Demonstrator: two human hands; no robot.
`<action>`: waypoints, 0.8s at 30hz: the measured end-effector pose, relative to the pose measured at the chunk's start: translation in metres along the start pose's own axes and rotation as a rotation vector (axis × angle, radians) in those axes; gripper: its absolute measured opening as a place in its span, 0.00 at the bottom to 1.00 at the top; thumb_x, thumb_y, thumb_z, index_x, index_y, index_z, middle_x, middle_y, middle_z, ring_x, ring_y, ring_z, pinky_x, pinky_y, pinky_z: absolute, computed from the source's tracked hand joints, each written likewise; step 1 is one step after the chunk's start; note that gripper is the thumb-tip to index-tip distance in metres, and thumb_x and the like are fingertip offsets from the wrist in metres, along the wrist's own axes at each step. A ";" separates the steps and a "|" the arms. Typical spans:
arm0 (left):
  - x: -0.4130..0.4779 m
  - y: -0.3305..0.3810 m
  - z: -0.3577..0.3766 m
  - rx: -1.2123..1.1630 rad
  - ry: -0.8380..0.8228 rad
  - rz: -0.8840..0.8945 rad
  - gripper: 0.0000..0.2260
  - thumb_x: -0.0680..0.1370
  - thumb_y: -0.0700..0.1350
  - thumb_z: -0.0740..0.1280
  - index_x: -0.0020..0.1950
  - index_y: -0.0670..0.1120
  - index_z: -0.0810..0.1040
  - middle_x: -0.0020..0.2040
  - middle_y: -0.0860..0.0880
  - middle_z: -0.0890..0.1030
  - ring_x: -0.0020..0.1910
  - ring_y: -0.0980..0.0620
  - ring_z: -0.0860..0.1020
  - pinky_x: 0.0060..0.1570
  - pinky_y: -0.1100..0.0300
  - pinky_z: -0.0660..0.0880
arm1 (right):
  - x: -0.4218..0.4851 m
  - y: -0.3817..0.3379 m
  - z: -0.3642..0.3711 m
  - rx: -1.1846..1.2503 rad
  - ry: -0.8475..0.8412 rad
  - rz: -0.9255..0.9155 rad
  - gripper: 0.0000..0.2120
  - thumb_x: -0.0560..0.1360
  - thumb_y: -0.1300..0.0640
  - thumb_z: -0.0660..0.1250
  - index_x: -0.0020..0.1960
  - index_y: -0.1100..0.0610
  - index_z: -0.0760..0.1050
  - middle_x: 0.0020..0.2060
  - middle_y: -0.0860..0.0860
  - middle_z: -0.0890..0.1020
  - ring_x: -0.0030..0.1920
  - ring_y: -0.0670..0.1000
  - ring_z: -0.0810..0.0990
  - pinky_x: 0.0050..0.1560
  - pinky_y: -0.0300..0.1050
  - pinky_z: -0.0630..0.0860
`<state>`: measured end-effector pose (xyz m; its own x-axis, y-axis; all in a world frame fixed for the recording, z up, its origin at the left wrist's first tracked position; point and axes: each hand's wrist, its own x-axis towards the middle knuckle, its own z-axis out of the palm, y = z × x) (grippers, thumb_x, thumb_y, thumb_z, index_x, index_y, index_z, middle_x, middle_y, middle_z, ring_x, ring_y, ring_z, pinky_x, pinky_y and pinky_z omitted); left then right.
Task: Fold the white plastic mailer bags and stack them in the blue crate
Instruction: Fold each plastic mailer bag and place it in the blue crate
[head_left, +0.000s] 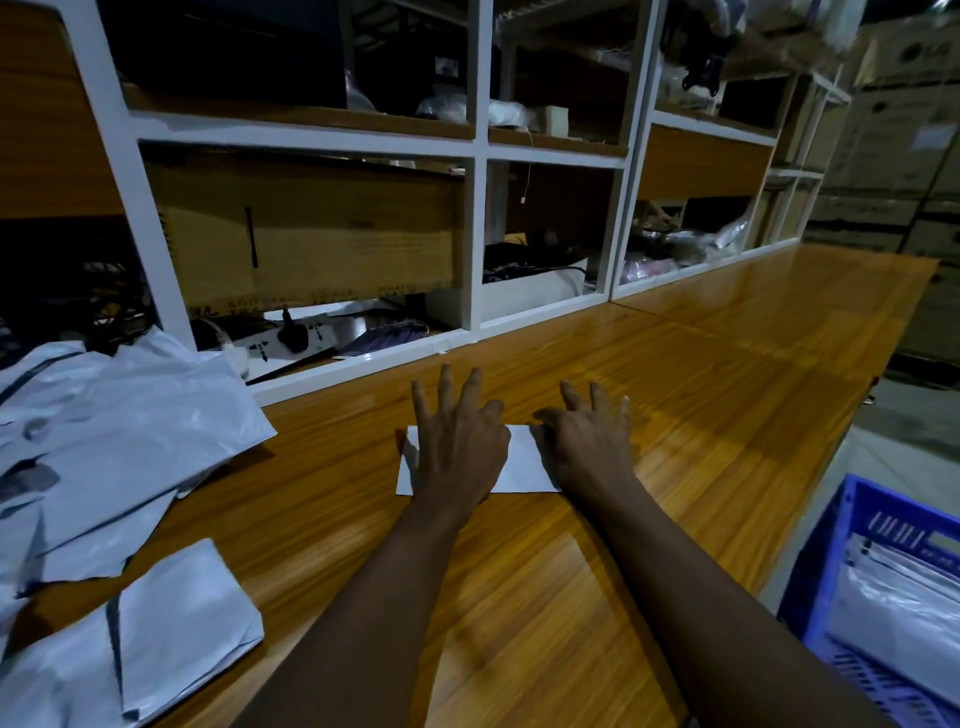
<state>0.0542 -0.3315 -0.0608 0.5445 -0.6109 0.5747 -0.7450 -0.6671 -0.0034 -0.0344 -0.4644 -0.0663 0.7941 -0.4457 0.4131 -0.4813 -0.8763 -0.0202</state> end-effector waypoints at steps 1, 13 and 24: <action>0.003 0.000 0.001 -0.002 -0.010 0.001 0.13 0.80 0.51 0.62 0.61 0.52 0.81 0.77 0.45 0.66 0.77 0.38 0.57 0.72 0.34 0.49 | 0.001 0.000 0.000 -0.012 -0.007 -0.004 0.18 0.83 0.42 0.54 0.66 0.43 0.76 0.79 0.53 0.60 0.79 0.64 0.51 0.73 0.71 0.48; 0.013 0.000 0.015 0.003 -0.251 -0.046 0.18 0.83 0.56 0.54 0.67 0.53 0.75 0.79 0.45 0.60 0.78 0.37 0.52 0.72 0.32 0.47 | 0.004 0.001 0.001 0.014 -0.118 -0.002 0.18 0.84 0.45 0.54 0.71 0.47 0.71 0.80 0.55 0.56 0.78 0.68 0.48 0.71 0.76 0.48; -0.002 0.019 -0.003 0.026 -0.043 0.066 0.15 0.80 0.53 0.60 0.62 0.50 0.76 0.75 0.44 0.68 0.76 0.37 0.59 0.71 0.33 0.53 | -0.023 0.002 -0.022 0.011 0.016 -0.022 0.29 0.77 0.45 0.42 0.61 0.54 0.77 0.76 0.60 0.64 0.76 0.70 0.56 0.70 0.76 0.52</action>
<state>0.0381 -0.3417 -0.0601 0.5110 -0.6711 0.5372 -0.7697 -0.6354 -0.0615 -0.0618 -0.4523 -0.0560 0.7985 -0.4233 0.4280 -0.4594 -0.8880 -0.0210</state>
